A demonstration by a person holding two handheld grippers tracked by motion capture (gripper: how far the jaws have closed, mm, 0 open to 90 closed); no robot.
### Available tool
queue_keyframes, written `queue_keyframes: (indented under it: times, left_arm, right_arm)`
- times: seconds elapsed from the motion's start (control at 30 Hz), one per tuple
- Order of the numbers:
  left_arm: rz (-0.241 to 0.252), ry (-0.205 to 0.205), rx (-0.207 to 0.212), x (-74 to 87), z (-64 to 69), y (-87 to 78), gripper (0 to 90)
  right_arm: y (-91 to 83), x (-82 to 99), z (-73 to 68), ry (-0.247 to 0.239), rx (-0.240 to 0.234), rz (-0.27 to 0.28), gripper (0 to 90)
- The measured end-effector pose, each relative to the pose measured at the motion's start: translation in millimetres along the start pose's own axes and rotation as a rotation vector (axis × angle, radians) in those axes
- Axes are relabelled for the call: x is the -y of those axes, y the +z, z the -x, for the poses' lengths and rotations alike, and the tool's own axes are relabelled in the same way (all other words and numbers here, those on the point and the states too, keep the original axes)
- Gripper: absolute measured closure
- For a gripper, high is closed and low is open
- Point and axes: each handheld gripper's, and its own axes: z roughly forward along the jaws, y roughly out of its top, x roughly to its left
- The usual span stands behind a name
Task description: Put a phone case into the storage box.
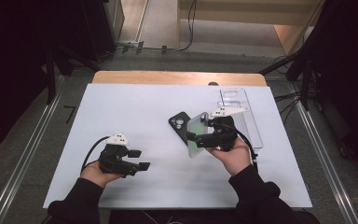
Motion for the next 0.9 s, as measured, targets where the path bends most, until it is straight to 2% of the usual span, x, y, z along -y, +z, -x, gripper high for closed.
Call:
queue_keyframes:
  times: [0.1,0.3,0.4,0.6,0.83,0.9]
  left_arm:
    - [0.003,-0.014,-0.01,2.6,-0.8,-1.9,29.8]
    - [0.008,-0.018,-0.036,5.2,0.2,-4.7,29.8]
    - [0.024,-0.023,-0.041,6.5,0.4,-6.4,29.8]
    - [0.047,-0.039,-0.068,8.1,1.1,-9.9,29.8]
    - [0.046,-0.057,-0.082,11.0,-0.4,-13.2,29.8]
    - [0.052,-0.057,-0.085,11.6,-0.4,-14.4,29.8]
  right_arm:
    - [-3.9,-3.0,2.9,0.0,-0.006,-0.006,14.6]
    - [-15.2,-11.9,12.8,0.014,-0.011,-0.001,14.6]
    - [-21.9,-17.6,17.2,0.005,0.007,0.004,14.6]
    - [-37.4,-28.1,29.3,0.019,0.028,0.031,14.6]
    - [-50.8,-34.9,39.5,0.033,0.056,0.051,14.6]
    - [-58.9,-37.7,46.3,0.038,0.071,0.068,14.7]
